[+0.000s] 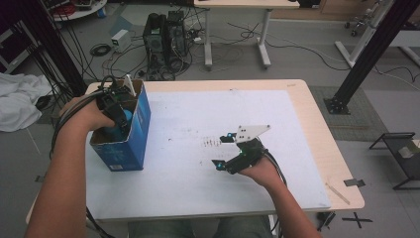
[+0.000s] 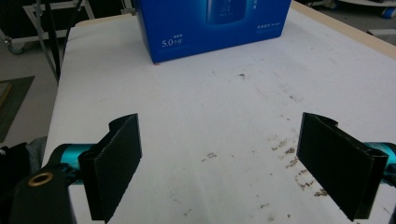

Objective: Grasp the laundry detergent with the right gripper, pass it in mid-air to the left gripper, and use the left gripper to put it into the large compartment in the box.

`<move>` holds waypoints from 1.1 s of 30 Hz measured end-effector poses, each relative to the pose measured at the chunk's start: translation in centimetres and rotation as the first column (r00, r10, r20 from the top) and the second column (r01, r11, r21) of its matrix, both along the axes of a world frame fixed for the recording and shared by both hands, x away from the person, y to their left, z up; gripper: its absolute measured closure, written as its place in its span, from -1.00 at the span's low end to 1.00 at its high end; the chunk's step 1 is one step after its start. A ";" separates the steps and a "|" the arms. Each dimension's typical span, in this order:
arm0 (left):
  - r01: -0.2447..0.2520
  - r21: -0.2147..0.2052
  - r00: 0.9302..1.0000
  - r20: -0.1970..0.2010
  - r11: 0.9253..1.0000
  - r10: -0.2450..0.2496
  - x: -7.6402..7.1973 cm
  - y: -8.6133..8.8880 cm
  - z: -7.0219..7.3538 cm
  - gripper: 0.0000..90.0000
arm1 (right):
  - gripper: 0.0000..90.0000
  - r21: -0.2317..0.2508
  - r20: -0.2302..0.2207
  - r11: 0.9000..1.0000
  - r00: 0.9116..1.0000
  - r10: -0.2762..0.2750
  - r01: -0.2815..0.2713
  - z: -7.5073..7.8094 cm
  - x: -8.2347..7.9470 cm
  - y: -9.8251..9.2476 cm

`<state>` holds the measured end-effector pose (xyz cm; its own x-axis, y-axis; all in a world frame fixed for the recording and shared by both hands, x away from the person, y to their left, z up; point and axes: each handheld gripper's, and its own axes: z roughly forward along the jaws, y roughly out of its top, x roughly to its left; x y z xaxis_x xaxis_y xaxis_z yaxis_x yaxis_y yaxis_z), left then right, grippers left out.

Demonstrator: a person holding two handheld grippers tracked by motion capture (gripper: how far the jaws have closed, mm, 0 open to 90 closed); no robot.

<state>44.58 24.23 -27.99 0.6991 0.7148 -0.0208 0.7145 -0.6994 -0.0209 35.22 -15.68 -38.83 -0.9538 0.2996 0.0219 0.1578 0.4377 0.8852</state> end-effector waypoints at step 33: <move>0.009 0.029 0.996 0.092 1.000 -0.011 -1.7 -0.9 5.1 -0.48 | -0.71 0.015 0.004 1.000 1.000 -0.002 0.002 0.5 -0.4 -0.3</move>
<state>42.84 23.31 -22.89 0.7041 0.7072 0.0642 0.7074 -0.7064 0.0247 34.86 -15.93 -38.37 -0.9532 0.3015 0.0228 0.1554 0.4239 0.8923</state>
